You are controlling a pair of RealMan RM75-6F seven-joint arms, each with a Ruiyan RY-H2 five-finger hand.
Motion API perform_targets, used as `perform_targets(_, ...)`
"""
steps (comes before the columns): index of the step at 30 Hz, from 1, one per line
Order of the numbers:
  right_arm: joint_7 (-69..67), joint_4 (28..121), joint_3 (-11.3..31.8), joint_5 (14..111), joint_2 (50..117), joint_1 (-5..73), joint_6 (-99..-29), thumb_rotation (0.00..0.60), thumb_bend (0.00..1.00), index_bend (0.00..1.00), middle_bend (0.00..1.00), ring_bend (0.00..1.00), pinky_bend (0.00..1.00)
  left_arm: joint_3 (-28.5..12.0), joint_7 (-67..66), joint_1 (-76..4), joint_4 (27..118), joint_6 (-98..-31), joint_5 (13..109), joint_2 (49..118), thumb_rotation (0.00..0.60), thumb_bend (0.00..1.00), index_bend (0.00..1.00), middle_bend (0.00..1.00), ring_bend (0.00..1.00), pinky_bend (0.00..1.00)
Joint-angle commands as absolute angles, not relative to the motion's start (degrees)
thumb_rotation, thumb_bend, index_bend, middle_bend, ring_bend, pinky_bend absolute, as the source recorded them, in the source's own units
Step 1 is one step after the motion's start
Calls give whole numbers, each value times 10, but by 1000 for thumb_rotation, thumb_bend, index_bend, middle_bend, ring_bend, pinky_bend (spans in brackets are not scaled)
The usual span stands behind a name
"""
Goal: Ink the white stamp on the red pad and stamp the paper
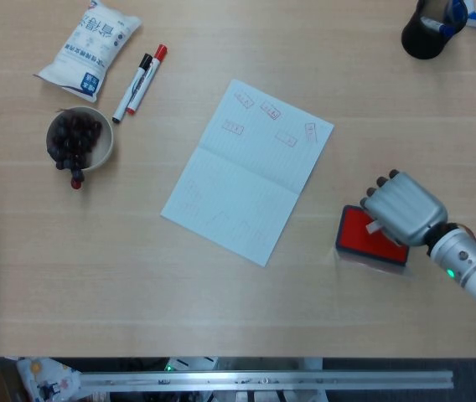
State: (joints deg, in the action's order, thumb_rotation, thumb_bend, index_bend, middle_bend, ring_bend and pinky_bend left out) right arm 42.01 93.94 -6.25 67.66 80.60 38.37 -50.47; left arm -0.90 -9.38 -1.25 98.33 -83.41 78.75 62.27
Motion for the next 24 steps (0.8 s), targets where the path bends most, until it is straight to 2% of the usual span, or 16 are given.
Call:
perform_targets(1,421,938,-64,677,807,383,-505,600,440,716,514,390,399,-9,-93,-12,983,-834,788,623,600,174,200,143,177,99)
perform_targets(19,421,931,-65,675,811,382,-505,600,440,724,520,390,399,-9,-91,-10,982,-835,788,622,600,175,186,143,177,99)
perform_targets(24,394,957,-52,677,792,379,-514,600,440,724,520,390,399,-10,-90,-8,985,-839,789,618,600,174,184,143,177,99)
